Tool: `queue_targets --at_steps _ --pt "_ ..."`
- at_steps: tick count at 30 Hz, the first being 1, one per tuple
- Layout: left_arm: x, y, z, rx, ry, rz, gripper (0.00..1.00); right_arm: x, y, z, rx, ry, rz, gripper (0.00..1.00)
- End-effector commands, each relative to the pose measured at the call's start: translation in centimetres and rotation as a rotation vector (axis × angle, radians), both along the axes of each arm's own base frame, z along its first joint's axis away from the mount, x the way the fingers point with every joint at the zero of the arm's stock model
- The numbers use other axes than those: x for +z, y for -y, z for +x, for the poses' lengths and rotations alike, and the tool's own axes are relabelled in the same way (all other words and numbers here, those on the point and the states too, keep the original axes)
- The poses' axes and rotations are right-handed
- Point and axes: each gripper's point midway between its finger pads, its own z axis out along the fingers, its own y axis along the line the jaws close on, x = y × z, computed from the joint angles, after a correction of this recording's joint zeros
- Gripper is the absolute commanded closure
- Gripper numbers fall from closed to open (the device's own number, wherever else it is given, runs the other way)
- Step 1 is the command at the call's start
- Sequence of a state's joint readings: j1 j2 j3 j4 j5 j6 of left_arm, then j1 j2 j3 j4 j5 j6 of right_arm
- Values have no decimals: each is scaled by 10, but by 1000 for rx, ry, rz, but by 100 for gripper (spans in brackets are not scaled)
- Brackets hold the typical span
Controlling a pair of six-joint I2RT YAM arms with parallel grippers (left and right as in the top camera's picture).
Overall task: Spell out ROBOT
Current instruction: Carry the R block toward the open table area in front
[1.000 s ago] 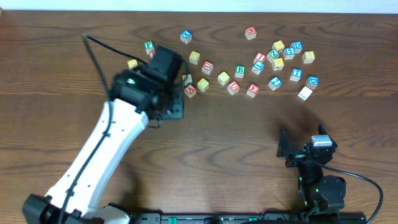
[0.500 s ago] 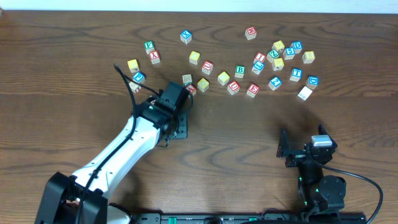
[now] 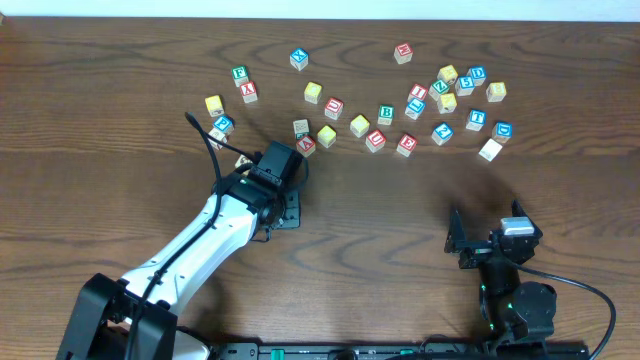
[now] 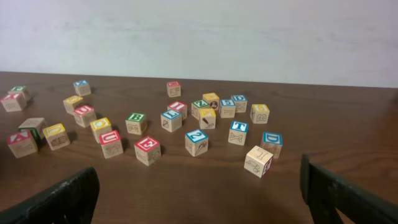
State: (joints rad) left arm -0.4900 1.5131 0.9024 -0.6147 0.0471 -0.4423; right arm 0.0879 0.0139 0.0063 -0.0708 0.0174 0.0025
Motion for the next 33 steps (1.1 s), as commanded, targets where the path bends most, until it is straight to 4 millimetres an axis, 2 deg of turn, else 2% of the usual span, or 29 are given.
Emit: queue_targets --at_steps 1,7,15,21,33 --pt "-8 -1 0 -27 -3 17 91 -1 1 0 0 -2 -10 1" --pt "-22 -1 0 -29 -34 32 91 -1 1 0 0 -2 -10 1" --pt "-25 -1 1 -37 -38 37 91 -1 1 0 0 -2 -10 1" --pt "-34 0 2 -41 -56 47 87 -1 1 0 0 -2 -10 1" --pt "-47 4 8 -52 -96 69 85 -1 1 0 0 -2 -10 1"
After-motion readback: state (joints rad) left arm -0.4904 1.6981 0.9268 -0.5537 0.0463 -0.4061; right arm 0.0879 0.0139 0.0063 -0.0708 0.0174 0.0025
